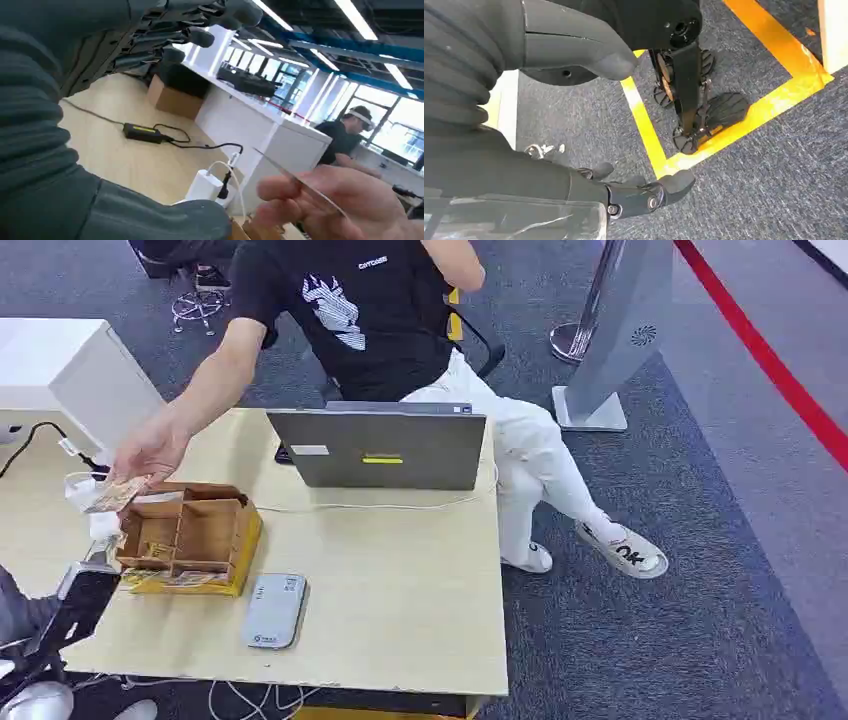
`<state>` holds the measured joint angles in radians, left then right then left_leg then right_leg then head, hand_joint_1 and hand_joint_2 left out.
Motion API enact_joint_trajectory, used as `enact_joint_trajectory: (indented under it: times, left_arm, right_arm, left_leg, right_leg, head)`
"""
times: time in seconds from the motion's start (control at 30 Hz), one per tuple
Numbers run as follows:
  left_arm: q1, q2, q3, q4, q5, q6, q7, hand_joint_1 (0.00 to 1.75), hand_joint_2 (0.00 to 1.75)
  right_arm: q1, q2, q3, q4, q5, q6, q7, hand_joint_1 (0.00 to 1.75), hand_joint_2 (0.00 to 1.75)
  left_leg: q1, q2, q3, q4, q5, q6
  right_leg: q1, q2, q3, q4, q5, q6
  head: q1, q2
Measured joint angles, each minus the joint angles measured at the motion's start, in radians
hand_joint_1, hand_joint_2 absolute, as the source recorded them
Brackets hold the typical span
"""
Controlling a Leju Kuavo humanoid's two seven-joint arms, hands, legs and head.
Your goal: Pass the card to the sensor for recognition and then transmit it.
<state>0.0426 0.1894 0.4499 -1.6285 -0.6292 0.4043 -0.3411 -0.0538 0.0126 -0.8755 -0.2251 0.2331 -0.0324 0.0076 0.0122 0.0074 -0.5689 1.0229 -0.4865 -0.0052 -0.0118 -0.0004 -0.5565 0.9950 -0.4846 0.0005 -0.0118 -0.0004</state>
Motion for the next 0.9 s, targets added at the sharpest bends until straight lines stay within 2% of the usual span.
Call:
enact_joint_trajectory:
  times: [0.43,0.67,0.7,0.73,0.83,0.9]
  left_arm:
    - [-0.053,0.147,-0.233,0.050,-0.383,0.113,0.088,0.00,1.75]
    - [-0.096,0.214,-0.363,0.110,-0.579,0.179,0.131,0.00,1.75]
    - [-0.101,0.224,-0.380,0.121,-0.604,0.186,0.135,0.14,1.75]
    - [-0.104,0.234,-0.402,0.133,-0.636,0.198,0.145,1.75,1.75]
    - [-0.106,0.247,-0.418,0.137,-0.675,0.214,0.155,1.75,1.75]
    - [-0.122,0.265,-0.456,0.164,-0.706,0.222,0.161,1.75,1.75]
  right_arm:
    - [-0.001,0.002,-0.003,0.003,0.040,-0.002,0.013,0.00,1.75]
    - [-0.004,0.008,-0.013,0.006,0.063,-0.002,0.021,0.00,1.75]
    - [-0.005,0.008,-0.015,0.007,0.067,-0.003,0.022,0.00,1.75]
    - [-0.005,0.008,-0.017,0.008,0.071,-0.003,0.023,0.00,1.75]
    - [-0.004,0.008,-0.017,0.008,0.078,-0.003,0.030,0.00,1.75]
    - [-0.005,0.009,-0.019,0.009,0.083,-0.005,0.032,0.00,1.75]
  left_leg:
    - [0.000,0.000,0.000,0.000,0.000,0.000]
    - [0.000,0.000,0.000,0.000,0.001,0.000]
    - [0.000,0.000,0.000,0.000,0.001,0.000]
    - [0.000,0.000,0.000,0.000,0.001,0.000]
    - [0.000,0.001,0.000,0.000,0.001,0.000]
    - [0.000,-0.001,0.000,0.000,0.001,0.000]
  right_leg:
    - [0.000,0.000,0.000,0.000,0.000,0.000]
    - [0.000,0.000,0.000,0.000,0.000,0.000]
    - [0.000,0.000,0.000,0.000,0.000,0.000]
    - [0.000,0.000,0.000,0.000,0.000,0.000]
    - [0.000,0.001,-0.001,0.000,0.000,0.000]
    - [0.000,-0.001,0.000,0.000,0.000,0.000]
  head:
    - [0.000,0.000]
    - [0.000,0.000]
    - [0.000,0.000]
    - [0.000,0.000]
    - [0.000,0.000]
    - [0.000,0.000]
